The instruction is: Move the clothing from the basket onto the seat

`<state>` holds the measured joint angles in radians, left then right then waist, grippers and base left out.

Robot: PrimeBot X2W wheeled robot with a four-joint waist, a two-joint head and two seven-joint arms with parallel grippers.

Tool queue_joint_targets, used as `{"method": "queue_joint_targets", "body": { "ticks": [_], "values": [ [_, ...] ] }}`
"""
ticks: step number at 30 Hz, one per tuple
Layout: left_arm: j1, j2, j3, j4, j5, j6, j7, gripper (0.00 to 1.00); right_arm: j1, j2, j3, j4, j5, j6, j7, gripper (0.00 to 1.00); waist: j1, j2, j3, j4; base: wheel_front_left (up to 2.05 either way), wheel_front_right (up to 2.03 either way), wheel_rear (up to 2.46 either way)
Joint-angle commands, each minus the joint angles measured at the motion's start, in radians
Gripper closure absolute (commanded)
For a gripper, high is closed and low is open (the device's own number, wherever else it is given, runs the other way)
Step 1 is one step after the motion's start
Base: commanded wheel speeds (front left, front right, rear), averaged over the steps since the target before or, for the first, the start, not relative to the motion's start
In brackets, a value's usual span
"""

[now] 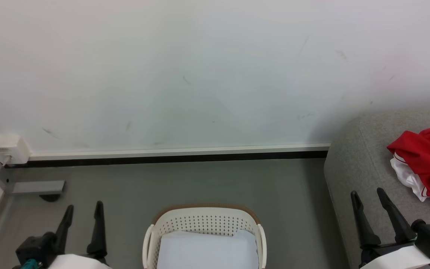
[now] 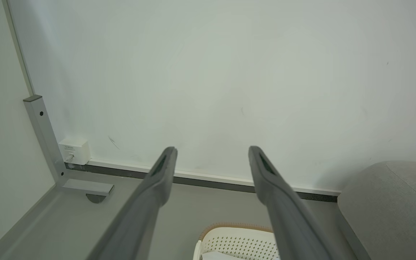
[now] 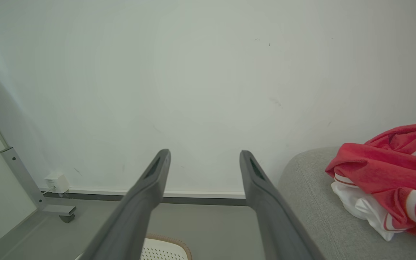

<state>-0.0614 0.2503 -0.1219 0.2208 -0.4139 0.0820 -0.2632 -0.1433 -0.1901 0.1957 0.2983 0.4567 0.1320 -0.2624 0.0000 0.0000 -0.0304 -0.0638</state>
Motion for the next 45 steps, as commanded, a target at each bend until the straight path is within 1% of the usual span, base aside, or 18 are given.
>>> {"method": "queue_joint_targets", "body": {
  "ticks": [1, 9, 24, 25, 28, 45],
  "values": [
    [-0.009, -0.007, 0.009, 0.007, 0.018, -0.007, -0.002, 0.0, -0.012, -0.002, 0.002, 0.009, -0.016, -0.003, -0.003, 0.0, 0.0, 0.0, 0.0, 0.0, 0.0, 0.0, 0.0],
    [-0.012, -0.035, 0.04, 0.018, 0.067, -0.035, -0.002, 0.0, -0.024, -0.003, 0.008, 0.028, -0.033, -0.003, -0.003, 0.0, 0.0, 0.0, -0.001, 0.0, 0.0, 0.0, 0.0],
    [-0.012, -0.073, 0.093, 0.039, 0.103, -0.08, -0.002, 0.0, -0.036, 0.001, 0.012, 0.044, -0.03, -0.003, -0.003, 0.0, 0.0, 0.0, 0.0, -0.005, 0.0, 0.0, 0.0],
    [-0.006, -0.077, 0.089, 0.038, 0.097, -0.08, 0.0, 1.0, -0.022, 0.003, 0.014, 0.044, -0.032, 0.0, 0.0, 1.0, 0.0, 0.0, 0.0, -0.005, 0.0, 0.0, 0.0],
    [0.013, -0.088, 0.081, 0.064, 0.095, -0.082, 0.002, 1.0, 0.006, 0.009, 0.022, 0.067, -0.031, 0.0, 0.003, 1.0, 0.0, 0.0, 0.0, -0.005, 0.0, 0.0, 0.0],
    [-0.003, -0.112, 0.117, 0.057, -0.176, -0.109, 0.083, 1.0, 0.011, 0.036, -0.048, 0.04, 0.219, 0.0, 0.081, 1.0, 0.0, 0.0, 0.004, 0.004, 0.0, 0.0, 0.0]
  ]
}}
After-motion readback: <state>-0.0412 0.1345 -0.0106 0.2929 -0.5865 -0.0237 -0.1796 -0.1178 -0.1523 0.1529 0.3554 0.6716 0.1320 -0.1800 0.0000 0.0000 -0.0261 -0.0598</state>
